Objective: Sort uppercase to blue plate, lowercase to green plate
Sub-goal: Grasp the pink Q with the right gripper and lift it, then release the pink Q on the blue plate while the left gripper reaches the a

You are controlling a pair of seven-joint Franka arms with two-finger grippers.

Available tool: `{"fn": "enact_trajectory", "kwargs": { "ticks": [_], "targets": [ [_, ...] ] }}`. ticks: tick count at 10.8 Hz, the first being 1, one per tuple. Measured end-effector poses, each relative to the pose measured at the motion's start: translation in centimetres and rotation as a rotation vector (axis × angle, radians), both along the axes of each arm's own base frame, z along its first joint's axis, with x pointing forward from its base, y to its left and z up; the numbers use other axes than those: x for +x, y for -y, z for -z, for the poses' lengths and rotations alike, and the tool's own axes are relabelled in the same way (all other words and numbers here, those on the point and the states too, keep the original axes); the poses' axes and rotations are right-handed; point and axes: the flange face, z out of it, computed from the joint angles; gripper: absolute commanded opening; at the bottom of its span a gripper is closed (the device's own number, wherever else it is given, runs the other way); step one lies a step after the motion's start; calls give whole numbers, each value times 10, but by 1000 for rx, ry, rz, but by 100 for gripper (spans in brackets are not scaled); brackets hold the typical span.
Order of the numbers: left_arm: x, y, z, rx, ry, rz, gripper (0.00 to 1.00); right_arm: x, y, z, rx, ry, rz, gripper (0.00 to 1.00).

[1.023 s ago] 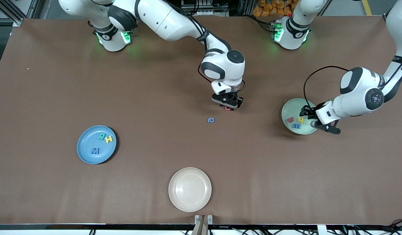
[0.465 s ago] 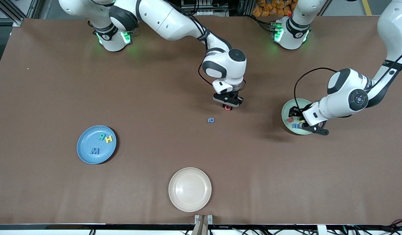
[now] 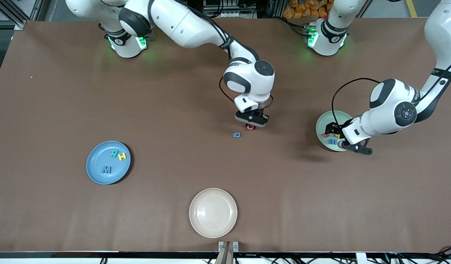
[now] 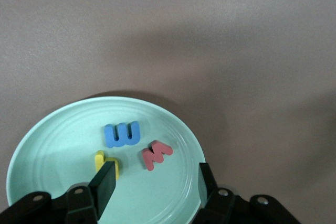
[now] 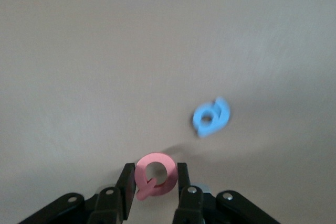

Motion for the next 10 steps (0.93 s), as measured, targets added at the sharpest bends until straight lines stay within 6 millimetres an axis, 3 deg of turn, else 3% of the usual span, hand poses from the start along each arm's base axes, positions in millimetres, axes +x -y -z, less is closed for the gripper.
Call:
{"fn": "enact_trajectory", "kwargs": {
  "ticks": [2,3,4,6,10],
  "targets": [
    [0,3,0,1,1,5,78,55,49,-62,14,-49,-2,0],
    [0,7,0,1,1,12,78,82,84,-87,15,-78,-12,0],
    [-1,15,0,2,-1,16,78,102,119,-101,14,-113,-38,0],
    [-5,53,-1,13,-11,-14,78,130,215,-108,-19,-193,-116,0],
    [-31,176,1,37,-9,-110,77,151,445,-94,-71,-339,-248,0]
  ]
}}
